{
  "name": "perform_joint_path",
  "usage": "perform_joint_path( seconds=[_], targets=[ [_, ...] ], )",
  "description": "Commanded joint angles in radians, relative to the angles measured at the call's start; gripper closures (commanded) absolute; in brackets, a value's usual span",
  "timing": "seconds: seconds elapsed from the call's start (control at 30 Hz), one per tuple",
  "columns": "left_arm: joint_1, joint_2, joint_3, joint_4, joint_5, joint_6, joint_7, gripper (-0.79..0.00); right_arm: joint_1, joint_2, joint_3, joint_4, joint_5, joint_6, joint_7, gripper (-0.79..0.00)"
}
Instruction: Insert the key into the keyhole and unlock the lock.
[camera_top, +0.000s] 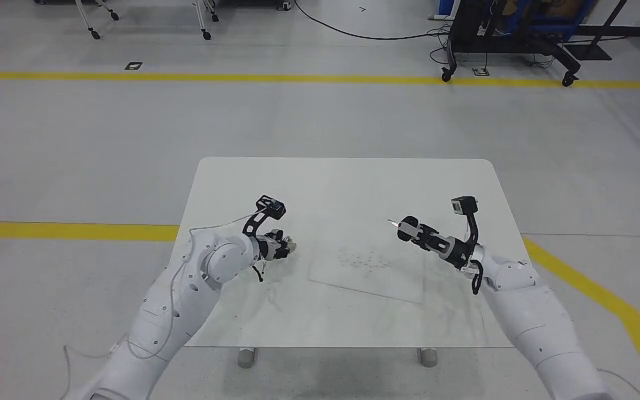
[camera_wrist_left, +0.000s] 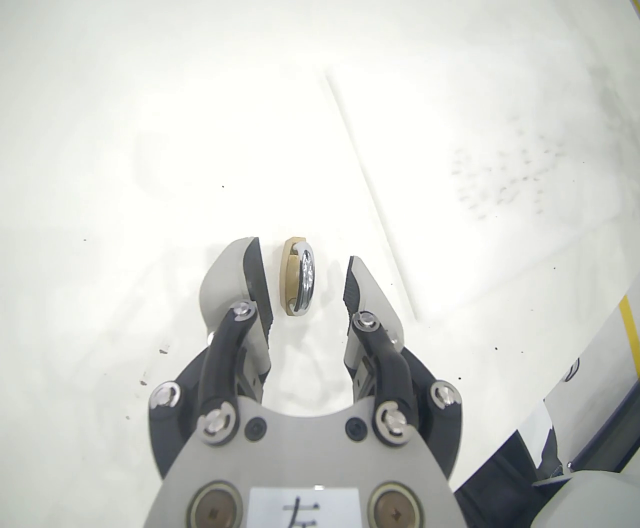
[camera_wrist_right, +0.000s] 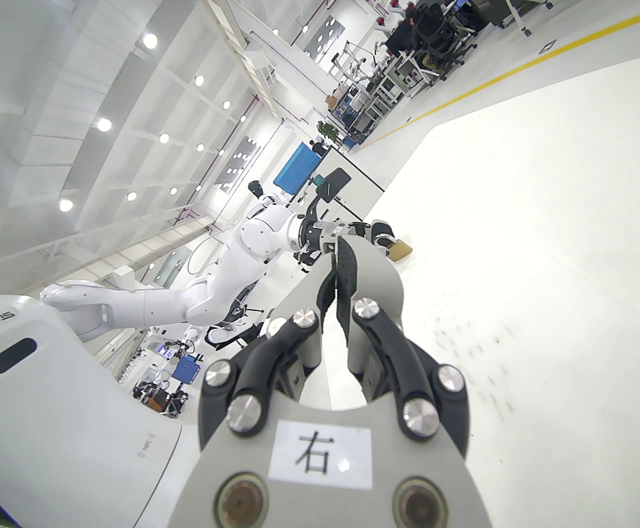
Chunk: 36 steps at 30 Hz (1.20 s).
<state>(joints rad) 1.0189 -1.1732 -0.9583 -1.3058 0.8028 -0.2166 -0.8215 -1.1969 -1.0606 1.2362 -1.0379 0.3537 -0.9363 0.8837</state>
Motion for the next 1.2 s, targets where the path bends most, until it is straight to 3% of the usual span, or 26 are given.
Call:
perform_joint_path(
  seconds=[0.0, 0.4, 0.63, 1.07, 1.17],
  targets=[
    [-0.002, -0.001, 0.004, 0.003, 0.006, 0.004, 0.001, 0.0, 0.0, 0.0, 0.0, 0.0, 0.0, 0.0, 0.0, 0.0],
    [-0.002, -0.009, 0.005, 0.014, 0.031, 0.055, 0.055, 0.0, 0.0, 0.0, 0.0, 0.0, 0.0, 0.0, 0.0, 0.0],
    [0.007, -0.002, -0.04, 0.021, -0.042, 0.008, 0.044, 0.0, 0.0, 0.0, 0.0, 0.0, 0.0, 0.0, 0.0, 0.0],
    [-0.004, -0.012, 0.009, 0.024, 0.031, 0.03, 0.017, 0.0, 0.0, 0.0, 0.0, 0.0, 0.0, 0.0, 0.0, 0.0],
    [-0.005, -0.013, 0.007, 0.027, 0.026, 0.02, 0.014, -0.065, 0.0, 0.0, 0.0, 0.0, 0.0, 0.0, 0.0, 0.0]
  ],
)
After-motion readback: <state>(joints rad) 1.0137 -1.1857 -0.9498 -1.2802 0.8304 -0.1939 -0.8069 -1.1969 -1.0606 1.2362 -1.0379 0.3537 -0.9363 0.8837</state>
